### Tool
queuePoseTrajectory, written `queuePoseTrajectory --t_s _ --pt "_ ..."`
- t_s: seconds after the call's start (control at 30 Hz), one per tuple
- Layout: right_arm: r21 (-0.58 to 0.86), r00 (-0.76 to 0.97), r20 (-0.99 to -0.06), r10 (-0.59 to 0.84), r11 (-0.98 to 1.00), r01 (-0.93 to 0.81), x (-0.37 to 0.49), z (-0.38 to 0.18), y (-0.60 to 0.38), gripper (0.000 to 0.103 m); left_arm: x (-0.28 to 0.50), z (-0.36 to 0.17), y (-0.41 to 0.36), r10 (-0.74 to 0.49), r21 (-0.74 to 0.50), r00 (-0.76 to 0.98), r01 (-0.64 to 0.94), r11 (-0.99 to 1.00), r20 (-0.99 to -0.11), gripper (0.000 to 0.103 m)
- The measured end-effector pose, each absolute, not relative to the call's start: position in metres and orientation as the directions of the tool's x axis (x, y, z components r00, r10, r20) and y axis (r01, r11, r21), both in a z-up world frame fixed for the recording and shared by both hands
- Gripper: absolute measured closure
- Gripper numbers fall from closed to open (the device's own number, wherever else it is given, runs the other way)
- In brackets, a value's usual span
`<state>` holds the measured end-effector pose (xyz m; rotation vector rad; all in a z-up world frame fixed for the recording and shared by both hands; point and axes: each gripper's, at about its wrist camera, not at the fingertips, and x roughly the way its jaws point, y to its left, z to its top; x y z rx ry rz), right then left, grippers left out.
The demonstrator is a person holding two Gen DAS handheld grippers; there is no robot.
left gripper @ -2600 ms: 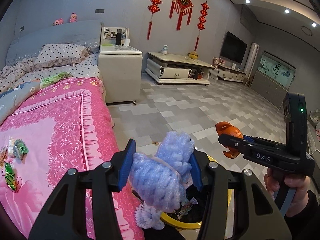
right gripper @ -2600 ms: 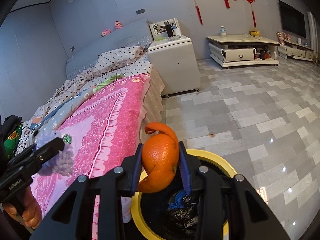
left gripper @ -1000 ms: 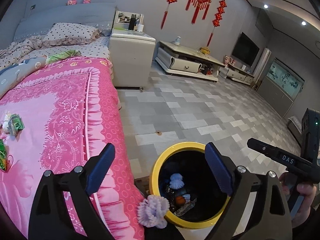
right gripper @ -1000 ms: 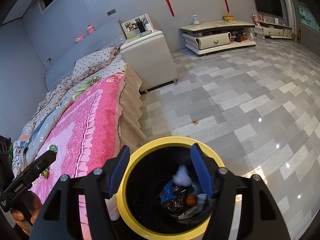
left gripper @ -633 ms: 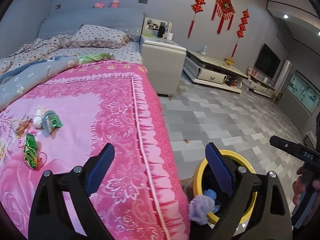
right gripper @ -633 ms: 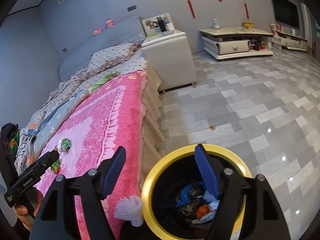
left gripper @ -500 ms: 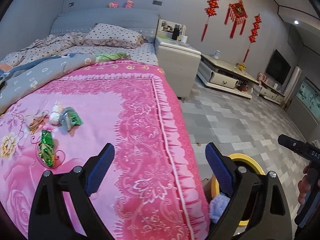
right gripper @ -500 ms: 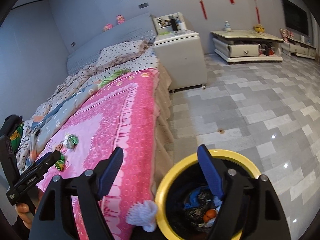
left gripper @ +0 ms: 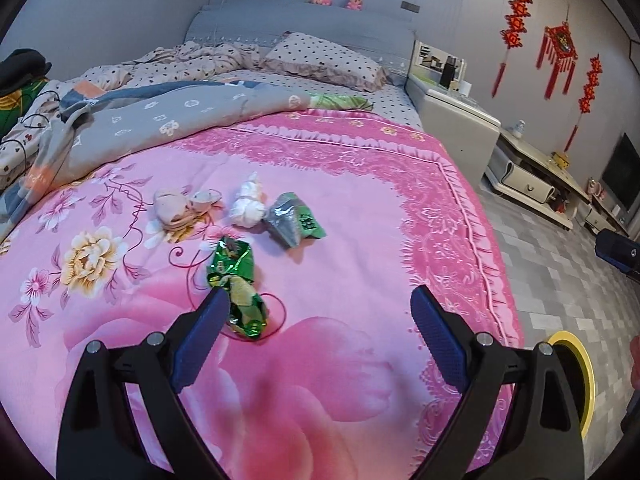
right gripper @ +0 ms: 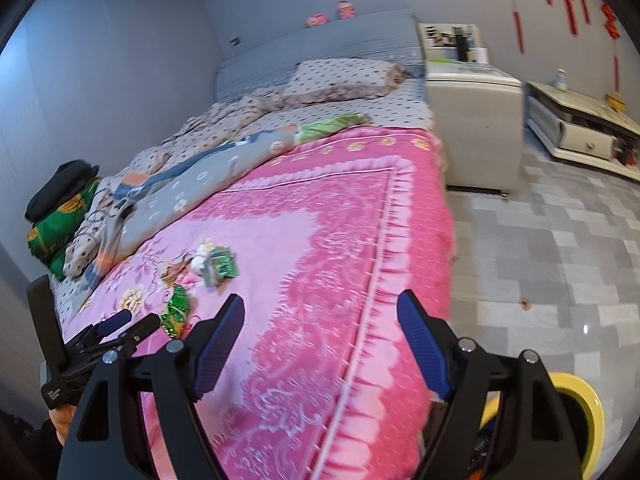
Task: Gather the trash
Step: 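Move both tools back over the remaining wrappers on the bed, then grasp the green chip wrapper with the left tool while the right tool grasps the green snack packet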
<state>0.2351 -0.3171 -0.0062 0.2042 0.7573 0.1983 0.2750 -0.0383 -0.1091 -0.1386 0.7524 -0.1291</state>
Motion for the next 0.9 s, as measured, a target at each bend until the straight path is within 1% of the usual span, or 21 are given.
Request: queuePoseTrajectory --t_s 0.03,0.23,0.47,0.6,0.67,0.83,0.9 --pt "0.251 0.700 -0.662 0.267 0.960 -0.128 0.245 -0.008 -0.309 0.025 0.278 -0.112 -0.033 -0.155 -0.167 0.722 0.056 0.984 -0.674 0.015" --pt "0.252 0.595 -0.716 0.366 0.930 -0.268 0.300 -0.031 -0.255 0.025 0.300 -0.139 -0.009 -0.106 -0.166 0.698 -0.019 0.986 -0.708 0.015" --pt "0.270 0.476 -0.771 0.423 0.894 -0.357 0.358 -0.064 -0.209 0.025 0.324 -0.164 0.009 -0.077 -0.177 0.669 -0.081 0.981 -0.739 0.015" --pt "0.297 0.410 -0.788 0.459 0.868 -0.399 0.387 -0.080 -0.182 0.024 0.335 -0.174 0.016 -0.083 -0.198 0.659 -0.101 0.975 -0.747 0.015" --pt "0.304 0.380 -0.798 0.467 0.858 -0.415 0.400 -0.087 -0.169 0.023 0.340 -0.178 0.019 -0.088 -0.208 0.655 -0.109 0.972 -0.751 0.015" --pt "0.270 0.338 -0.831 0.442 0.851 -0.450 0.423 -0.102 -0.138 0.023 0.352 -0.187 0.024 -0.102 -0.236 0.641 -0.127 0.963 -0.761 0.016" --pt "0.260 0.325 -0.842 0.430 0.852 -0.454 0.430 -0.109 -0.128 0.023 0.356 -0.192 0.026 -0.113 -0.250 0.630 -0.132 0.959 -0.768 0.017"
